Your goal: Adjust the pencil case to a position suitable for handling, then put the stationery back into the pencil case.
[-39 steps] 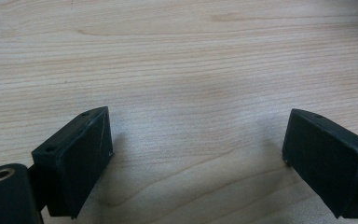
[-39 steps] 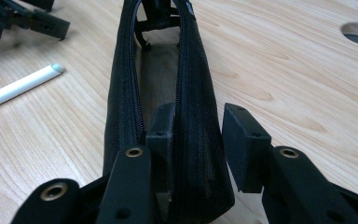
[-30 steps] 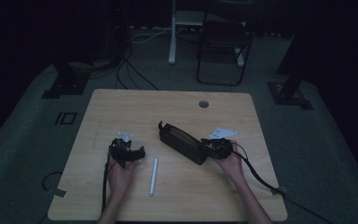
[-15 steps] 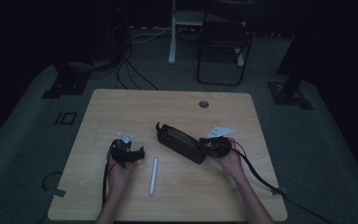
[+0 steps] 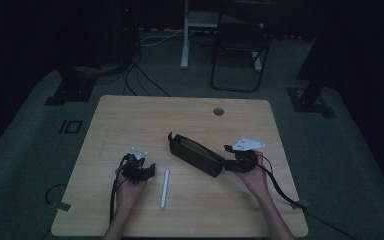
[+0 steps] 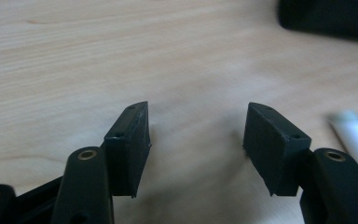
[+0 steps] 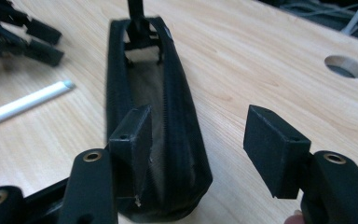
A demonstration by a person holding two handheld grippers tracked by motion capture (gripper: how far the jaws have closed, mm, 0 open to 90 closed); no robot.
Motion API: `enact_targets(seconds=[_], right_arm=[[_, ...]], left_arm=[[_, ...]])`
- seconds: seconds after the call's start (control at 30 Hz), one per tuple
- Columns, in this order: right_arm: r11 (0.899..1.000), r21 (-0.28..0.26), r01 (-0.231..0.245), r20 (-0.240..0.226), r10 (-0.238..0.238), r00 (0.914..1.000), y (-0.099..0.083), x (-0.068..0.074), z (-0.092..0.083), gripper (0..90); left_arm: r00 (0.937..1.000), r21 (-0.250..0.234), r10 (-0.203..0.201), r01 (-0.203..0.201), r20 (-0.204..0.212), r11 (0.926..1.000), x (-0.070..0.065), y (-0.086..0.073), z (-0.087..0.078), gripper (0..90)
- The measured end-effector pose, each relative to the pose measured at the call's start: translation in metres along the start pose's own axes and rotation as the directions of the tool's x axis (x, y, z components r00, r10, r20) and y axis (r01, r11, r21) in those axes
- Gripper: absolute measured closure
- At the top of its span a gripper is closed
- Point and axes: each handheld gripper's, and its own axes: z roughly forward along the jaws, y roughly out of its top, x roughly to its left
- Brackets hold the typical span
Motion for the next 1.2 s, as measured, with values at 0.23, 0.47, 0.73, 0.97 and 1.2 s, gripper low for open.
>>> enact_targets(seconds=[0.23,0.47,0.73,0.97,1.2], right_arm=[[1.000,-0.006,-0.001,0.007,0.001,1.0000,-0.014,0.008,-0.020,41.9],[1.000,0.022,-0.006,0.012,0.005,0.9999,-0.025,0.009,-0.023,41.8],[1.000,0.020,-0.007,0.010,0.006,0.9999,-0.025,0.012,-0.025,41.6],[1.000,0.026,0.003,0.002,-0.003,1.0000,-0.028,0.017,-0.026,41.9],[0.999,0.032,0.034,-0.069,-0.031,0.9971,-0.028,0.034,-0.026,47.9]], left_arm=[[0.9995,0.003,0.026,-0.026,0.017,0.9997,-0.008,-0.011,-0.010,41.5],[0.9992,0.008,0.029,-0.030,0.026,0.9995,-0.009,-0.017,-0.017,41.1],[0.9941,0.027,0.081,-0.083,0.073,0.9962,-0.018,-0.026,-0.027,41.5],[0.9668,0.026,0.186,-0.193,0.175,0.9808,-0.043,-0.035,-0.036,42.4],[0.9407,0.004,0.251,-0.259,0.229,0.9660,-0.071,-0.031,-0.033,41.4]])
